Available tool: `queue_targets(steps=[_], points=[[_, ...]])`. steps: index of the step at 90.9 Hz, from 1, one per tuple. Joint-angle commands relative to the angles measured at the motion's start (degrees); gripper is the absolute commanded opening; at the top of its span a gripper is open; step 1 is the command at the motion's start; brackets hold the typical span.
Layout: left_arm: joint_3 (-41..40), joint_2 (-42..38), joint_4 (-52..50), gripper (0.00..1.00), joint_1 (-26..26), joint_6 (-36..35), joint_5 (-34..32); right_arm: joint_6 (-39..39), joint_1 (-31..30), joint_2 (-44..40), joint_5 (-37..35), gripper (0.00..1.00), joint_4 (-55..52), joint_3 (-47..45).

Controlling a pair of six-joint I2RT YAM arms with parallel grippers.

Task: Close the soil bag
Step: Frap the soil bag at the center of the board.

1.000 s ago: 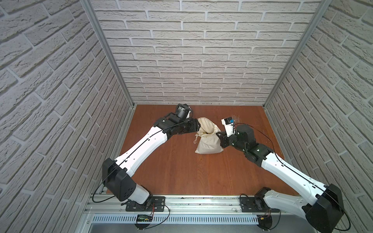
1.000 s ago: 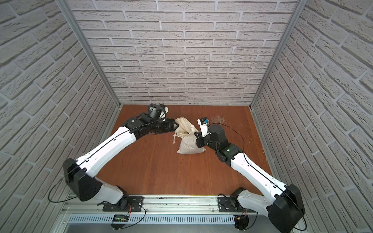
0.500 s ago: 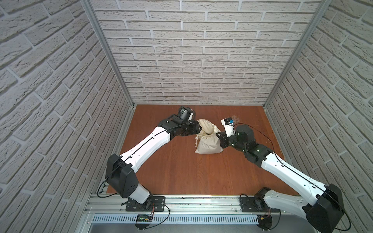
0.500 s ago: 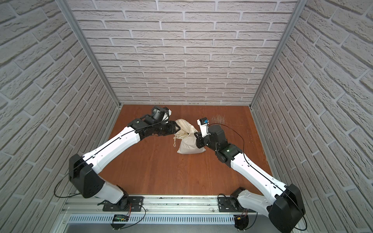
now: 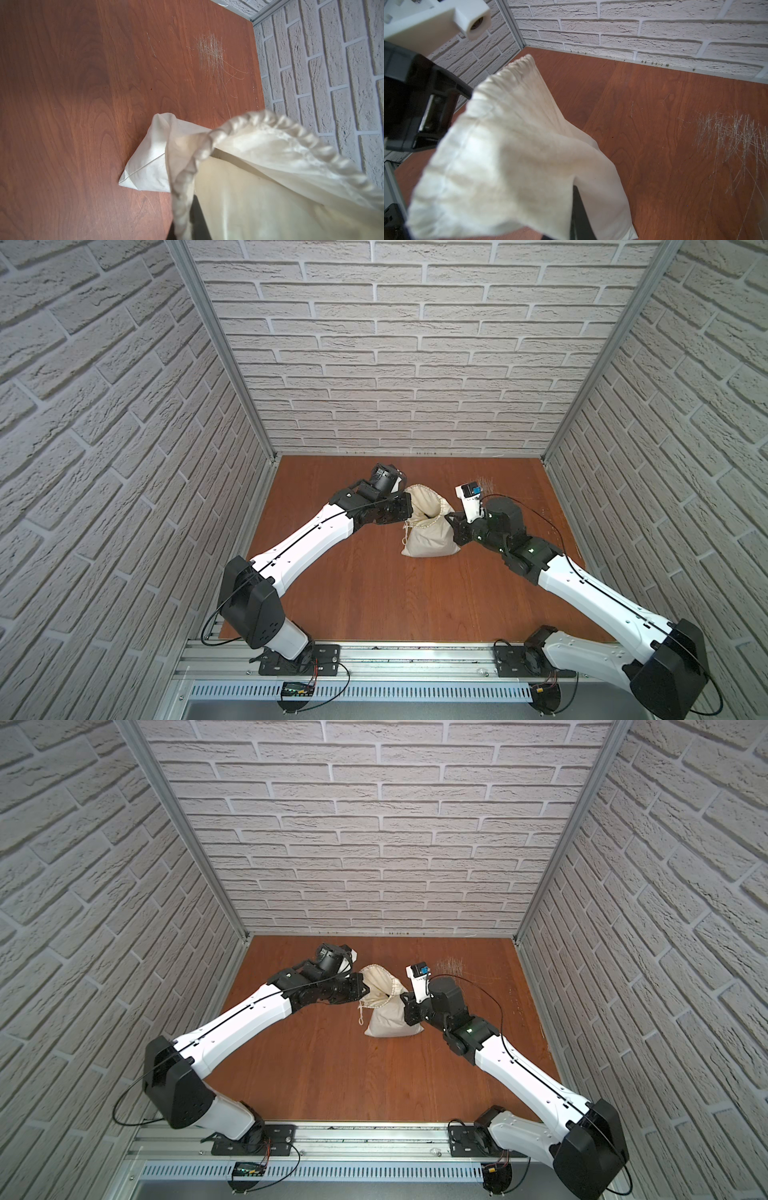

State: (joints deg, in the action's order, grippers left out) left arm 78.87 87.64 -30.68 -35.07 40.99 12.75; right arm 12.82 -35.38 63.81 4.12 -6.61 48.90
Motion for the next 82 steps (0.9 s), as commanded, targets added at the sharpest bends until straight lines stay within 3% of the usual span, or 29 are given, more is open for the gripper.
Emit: queue_targets(steps=[1,12,23,39,52,82], points=[[2.4,0.3,1.2,0.0,0.4,-1.5,0.2,0.6,-0.3,-2.6,-1.9,0.29,-5.1,4.4],[3.3,0.1,0.7,0.0,0.4,-2.0,0.7,2.1,0.8,-2.3,-3.6,0.64,-19.0,13.7],[4.2,0.0,0.0,0.0,0.4,-2.7,1.0,4.1,1.9,1.1,-2.6,0.8,-31.5,25.7],[5.7,0.1,-0.9,0.0,0.5,-3.4,1.5,4.3,2.1,13.1,-1.3,0.82,-49.4,47.4],[6.0,0.1,-0.8,0.0,0.5,-3.5,2.3,2.0,2.1,22.0,-0.3,0.82,-59.2,59.5],[8.0,0.5,-2.7,0.0,0.5,-4.5,2.3,-0.7,0.5,29.6,-0.4,0.7,-68.1,64.9]])
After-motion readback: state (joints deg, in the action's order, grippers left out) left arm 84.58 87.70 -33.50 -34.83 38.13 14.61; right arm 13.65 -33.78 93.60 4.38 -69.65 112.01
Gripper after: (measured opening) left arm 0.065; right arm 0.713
